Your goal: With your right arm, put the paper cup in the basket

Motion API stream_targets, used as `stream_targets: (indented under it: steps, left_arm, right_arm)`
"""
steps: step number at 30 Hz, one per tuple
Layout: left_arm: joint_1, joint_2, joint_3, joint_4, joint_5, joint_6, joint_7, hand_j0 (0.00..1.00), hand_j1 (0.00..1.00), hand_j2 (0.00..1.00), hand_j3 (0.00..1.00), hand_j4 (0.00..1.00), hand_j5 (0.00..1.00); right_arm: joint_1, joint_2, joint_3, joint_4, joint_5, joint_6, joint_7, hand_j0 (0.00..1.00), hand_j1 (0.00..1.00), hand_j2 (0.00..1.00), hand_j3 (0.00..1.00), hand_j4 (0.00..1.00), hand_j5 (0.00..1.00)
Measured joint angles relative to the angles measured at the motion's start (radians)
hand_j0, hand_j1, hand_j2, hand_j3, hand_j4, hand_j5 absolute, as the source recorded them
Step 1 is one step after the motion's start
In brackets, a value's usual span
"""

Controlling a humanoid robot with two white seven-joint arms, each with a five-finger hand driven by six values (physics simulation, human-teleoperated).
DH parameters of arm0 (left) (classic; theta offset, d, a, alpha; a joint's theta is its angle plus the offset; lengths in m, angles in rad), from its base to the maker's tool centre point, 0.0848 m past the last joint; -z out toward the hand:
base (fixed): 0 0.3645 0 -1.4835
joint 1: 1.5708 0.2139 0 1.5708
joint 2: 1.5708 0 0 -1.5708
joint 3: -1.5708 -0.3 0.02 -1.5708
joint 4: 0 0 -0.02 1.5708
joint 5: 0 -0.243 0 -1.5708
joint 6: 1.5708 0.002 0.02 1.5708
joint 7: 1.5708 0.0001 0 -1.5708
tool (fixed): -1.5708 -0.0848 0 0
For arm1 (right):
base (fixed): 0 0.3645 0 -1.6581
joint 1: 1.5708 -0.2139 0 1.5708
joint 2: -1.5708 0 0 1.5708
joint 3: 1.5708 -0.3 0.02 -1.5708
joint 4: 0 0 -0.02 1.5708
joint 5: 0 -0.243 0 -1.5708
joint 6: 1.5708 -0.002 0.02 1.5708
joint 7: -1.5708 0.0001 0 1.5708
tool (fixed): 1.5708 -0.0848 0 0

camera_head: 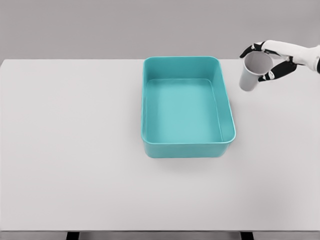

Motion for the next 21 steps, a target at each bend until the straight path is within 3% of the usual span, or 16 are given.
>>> stream_targets:
  steps: [21]
  left_arm:
    - [0.000, 0.000, 0.000, 0.000, 0.000, 0.000, 0.000, 1.00, 1.00, 1.00, 1.00, 1.00, 1.00]
  right_arm:
    - [0.003, 0.000, -0.046, -0.057, -0.063, -0.002, -0.001, 0.67, 0.67, 0.67, 0.67, 0.67, 0.67]
